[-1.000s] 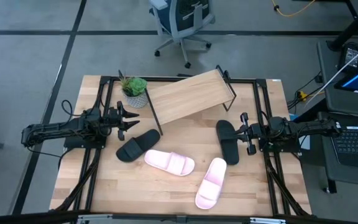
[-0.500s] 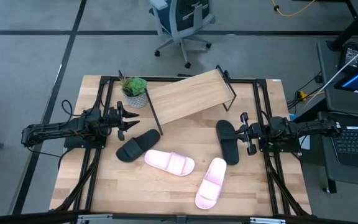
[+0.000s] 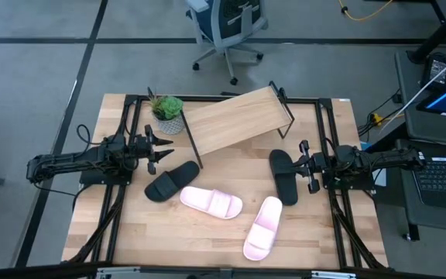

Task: Pick and place slides into the shelf
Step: Put the left pink slide on the shelf

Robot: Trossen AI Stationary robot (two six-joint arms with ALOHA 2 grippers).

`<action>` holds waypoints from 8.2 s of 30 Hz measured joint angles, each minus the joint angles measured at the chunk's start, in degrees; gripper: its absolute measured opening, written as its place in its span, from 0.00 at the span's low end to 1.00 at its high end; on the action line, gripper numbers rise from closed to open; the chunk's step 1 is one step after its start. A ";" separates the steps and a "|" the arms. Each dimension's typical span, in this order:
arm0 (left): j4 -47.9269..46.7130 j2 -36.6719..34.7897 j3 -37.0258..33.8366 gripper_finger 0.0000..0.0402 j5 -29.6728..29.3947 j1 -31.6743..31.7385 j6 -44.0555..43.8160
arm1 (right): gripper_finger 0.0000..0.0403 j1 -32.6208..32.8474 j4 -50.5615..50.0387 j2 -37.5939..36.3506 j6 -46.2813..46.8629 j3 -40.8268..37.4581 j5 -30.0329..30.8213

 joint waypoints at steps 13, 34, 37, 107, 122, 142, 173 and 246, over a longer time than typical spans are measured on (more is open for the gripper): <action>0.07 0.01 -0.01 0.35 -0.01 0.02 0.24 | 0.02 0.00 0.05 0.01 -0.02 0.01 -0.02; 0.57 0.01 -0.01 0.35 -1.01 0.00 -0.09 | 0.02 0.00 -4.76 0.02 -1.66 0.02 0.00; 0.55 0.01 0.01 0.34 -0.96 0.00 -0.15 | 0.02 0.00 -4.62 0.02 -1.62 0.02 0.00; 7.95 27.31 16.28 0.00 10.01 -12.46 -3.63 | 0.02 0.04 -0.06 0.02 -4.32 0.01 -3.02; 2.13 46.76 28.23 0.00 -0.98 -24.36 -10.62 | 0.02 0.04 -0.64 0.02 0.27 0.01 -11.15; -8.55 62.82 40.95 0.00 -4.39 -28.92 -23.87 | 0.02 0.05 -1.00 0.02 -0.11 0.00 -12.61; -8.59 63.84 40.97 0.00 -4.30 -28.74 -16.92 | 0.02 0.04 2.33 0.02 -4.76 0.01 -12.55; -9.15 72.75 40.97 0.00 -2.71 -28.73 -38.99 | 0.02 0.04 1.27 0.02 -0.07 -0.01 -12.55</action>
